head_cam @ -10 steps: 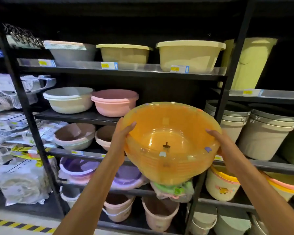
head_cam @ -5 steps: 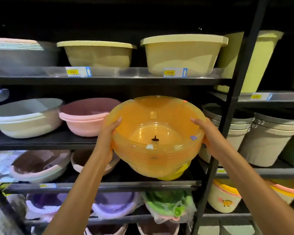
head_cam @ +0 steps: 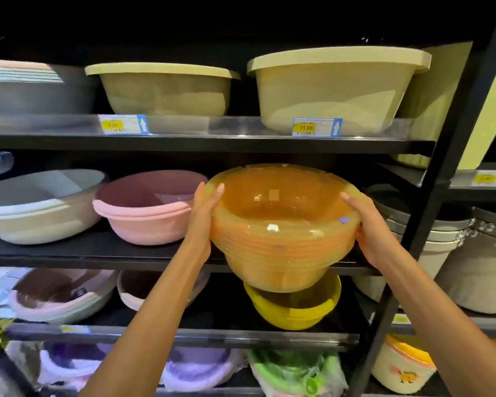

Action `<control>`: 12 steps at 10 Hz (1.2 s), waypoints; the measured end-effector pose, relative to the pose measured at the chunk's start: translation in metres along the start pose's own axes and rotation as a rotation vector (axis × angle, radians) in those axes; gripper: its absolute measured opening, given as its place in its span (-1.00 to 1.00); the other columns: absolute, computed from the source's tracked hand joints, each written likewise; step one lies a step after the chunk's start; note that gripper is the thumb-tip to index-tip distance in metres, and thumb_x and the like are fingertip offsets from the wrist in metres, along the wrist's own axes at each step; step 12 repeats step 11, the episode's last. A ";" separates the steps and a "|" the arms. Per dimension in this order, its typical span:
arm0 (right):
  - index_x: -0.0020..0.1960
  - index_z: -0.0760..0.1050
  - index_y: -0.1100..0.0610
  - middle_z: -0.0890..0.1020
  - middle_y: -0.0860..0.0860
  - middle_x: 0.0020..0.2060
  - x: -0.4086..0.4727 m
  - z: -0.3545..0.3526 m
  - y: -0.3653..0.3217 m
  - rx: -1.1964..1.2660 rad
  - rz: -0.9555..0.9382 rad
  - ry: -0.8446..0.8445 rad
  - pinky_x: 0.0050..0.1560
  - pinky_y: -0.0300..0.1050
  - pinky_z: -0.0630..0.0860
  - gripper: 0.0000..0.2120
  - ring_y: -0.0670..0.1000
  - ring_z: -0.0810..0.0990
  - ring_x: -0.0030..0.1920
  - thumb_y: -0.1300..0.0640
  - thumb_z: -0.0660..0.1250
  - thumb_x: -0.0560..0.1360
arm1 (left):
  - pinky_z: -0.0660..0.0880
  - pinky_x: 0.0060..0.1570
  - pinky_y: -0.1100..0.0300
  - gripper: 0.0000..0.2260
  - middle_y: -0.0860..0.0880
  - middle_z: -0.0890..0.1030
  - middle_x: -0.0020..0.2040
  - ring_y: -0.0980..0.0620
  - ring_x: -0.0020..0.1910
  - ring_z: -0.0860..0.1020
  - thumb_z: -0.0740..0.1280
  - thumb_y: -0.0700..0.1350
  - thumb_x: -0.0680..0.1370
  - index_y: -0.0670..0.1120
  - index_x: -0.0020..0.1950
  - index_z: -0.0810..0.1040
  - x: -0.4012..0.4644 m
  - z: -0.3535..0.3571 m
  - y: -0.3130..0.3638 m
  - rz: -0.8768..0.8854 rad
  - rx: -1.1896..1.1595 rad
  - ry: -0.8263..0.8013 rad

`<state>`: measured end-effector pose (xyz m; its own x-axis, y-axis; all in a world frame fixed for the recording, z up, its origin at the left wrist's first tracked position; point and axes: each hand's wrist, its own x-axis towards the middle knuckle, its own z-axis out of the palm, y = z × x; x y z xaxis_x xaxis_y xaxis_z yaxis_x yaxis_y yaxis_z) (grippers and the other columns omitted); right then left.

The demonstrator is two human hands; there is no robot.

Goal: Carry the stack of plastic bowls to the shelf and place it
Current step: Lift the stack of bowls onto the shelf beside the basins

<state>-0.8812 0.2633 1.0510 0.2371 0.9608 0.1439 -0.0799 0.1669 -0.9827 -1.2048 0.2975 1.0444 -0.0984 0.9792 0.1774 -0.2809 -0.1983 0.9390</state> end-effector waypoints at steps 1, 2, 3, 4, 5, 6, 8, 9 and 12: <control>0.60 0.30 -0.06 0.56 -0.02 0.39 0.021 -0.001 0.006 0.025 -0.013 0.008 0.19 0.02 0.58 -0.26 0.05 0.59 0.34 -0.28 0.43 0.52 | 0.36 0.64 -0.22 0.05 -0.03 0.31 0.74 -0.12 0.66 0.38 0.46 0.43 0.44 0.13 0.81 0.08 0.017 0.009 -0.004 -0.002 0.056 0.014; 0.62 0.23 -0.07 0.53 -0.01 0.42 0.042 -0.003 0.014 0.004 -0.016 0.011 0.37 0.16 0.54 -0.13 0.07 0.58 0.36 -0.38 0.43 0.44 | 0.46 0.56 -0.25 -0.01 -0.06 0.48 0.60 -0.13 0.56 0.50 0.46 0.51 0.39 0.07 0.69 0.29 0.032 0.017 -0.007 -0.019 0.113 0.040; 0.62 0.22 -0.05 0.53 0.01 0.39 0.062 -0.003 0.018 -0.023 0.018 0.050 0.38 0.19 0.53 -0.03 0.09 0.58 0.33 -0.46 0.41 0.36 | 0.48 0.54 -0.24 -0.03 -0.01 0.50 0.55 -0.11 0.53 0.51 0.44 0.46 0.45 0.03 0.73 0.26 0.045 0.024 -0.009 -0.079 0.122 0.074; 0.61 0.26 -0.01 0.57 0.04 0.36 0.080 -0.004 0.021 0.006 0.056 0.058 0.36 0.18 0.55 0.05 0.11 0.61 0.30 -0.51 0.40 0.28 | 0.52 0.50 -0.23 -0.14 -0.12 0.59 0.45 -0.12 0.43 0.59 0.43 0.42 0.46 -0.08 0.59 0.44 0.057 0.031 -0.010 -0.135 0.145 0.100; 0.52 0.39 0.05 0.63 0.10 0.27 0.096 -0.005 0.024 0.023 0.108 0.080 0.29 0.13 0.59 -0.14 0.13 0.64 0.25 -0.42 0.31 0.37 | 0.56 0.35 -0.10 -0.66 -0.11 0.62 0.23 -0.10 0.30 0.58 0.29 0.21 0.73 -0.05 0.27 0.54 0.063 0.042 -0.007 -0.170 0.220 0.155; 0.44 0.48 0.13 0.67 0.15 0.21 0.106 -0.004 0.021 0.001 0.138 0.096 0.05 0.00 0.60 -0.35 0.16 0.65 0.21 -0.28 0.22 0.52 | 0.45 0.18 -0.01 -0.65 -0.16 0.60 0.26 -0.13 0.26 0.55 0.18 0.09 0.80 -0.13 0.42 0.51 0.064 0.052 -0.001 -0.155 0.350 0.189; 0.67 0.17 0.17 0.43 0.12 0.52 0.074 -0.004 -0.003 -0.267 0.061 0.139 0.34 0.05 0.39 -0.28 0.19 0.43 0.49 -0.22 0.21 0.67 | 0.40 0.49 -0.10 -0.35 -0.23 0.45 0.63 -0.24 0.60 0.43 0.20 0.22 0.77 -0.21 0.71 0.31 0.047 0.051 0.016 -0.079 0.708 0.150; 0.72 0.03 0.13 0.22 0.14 0.67 0.043 -0.008 -0.012 -0.454 -0.031 0.097 0.54 0.13 0.25 -0.13 0.20 0.24 0.63 -0.33 0.23 0.62 | 0.37 0.57 -0.16 -0.22 -0.22 0.37 0.69 -0.25 0.66 0.37 0.22 0.35 0.71 -0.17 0.74 0.28 0.035 0.045 0.017 0.020 0.901 0.015; 0.61 0.30 0.15 0.52 0.14 0.48 -0.018 -0.012 -0.024 -0.792 -0.197 -0.036 0.27 0.06 0.45 -0.32 0.19 0.51 0.44 -0.22 0.30 0.64 | 0.57 0.47 -0.20 0.19 -0.14 0.55 0.57 -0.17 0.52 0.56 0.14 0.76 0.35 -0.07 0.70 0.35 0.007 0.019 0.012 0.183 1.052 -0.173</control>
